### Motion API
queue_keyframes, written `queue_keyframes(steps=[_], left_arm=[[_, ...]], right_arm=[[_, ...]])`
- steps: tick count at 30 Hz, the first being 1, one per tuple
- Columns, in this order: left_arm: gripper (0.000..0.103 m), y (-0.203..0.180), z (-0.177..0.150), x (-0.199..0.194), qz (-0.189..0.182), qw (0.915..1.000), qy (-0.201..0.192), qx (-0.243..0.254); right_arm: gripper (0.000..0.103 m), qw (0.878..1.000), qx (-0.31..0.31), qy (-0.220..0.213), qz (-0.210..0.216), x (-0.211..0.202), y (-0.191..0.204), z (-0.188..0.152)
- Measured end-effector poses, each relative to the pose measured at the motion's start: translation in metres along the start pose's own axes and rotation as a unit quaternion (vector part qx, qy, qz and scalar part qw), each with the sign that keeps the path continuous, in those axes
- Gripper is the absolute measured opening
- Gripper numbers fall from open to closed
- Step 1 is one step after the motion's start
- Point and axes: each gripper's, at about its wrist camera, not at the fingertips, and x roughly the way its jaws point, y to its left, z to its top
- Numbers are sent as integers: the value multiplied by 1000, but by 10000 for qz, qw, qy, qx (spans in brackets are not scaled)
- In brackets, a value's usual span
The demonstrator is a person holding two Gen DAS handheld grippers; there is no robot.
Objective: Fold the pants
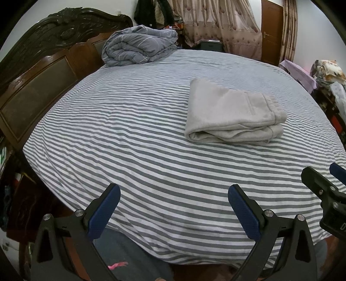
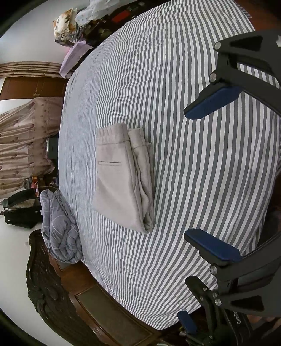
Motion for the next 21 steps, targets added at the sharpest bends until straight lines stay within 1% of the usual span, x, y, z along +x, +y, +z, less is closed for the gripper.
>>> queue_keyframes(steps=[21], left_arm=[[99, 1, -2, 1, -19, 10000, -17, 50]], right_arm=[[100, 10000, 17, 12, 38, 1, -3, 0]])
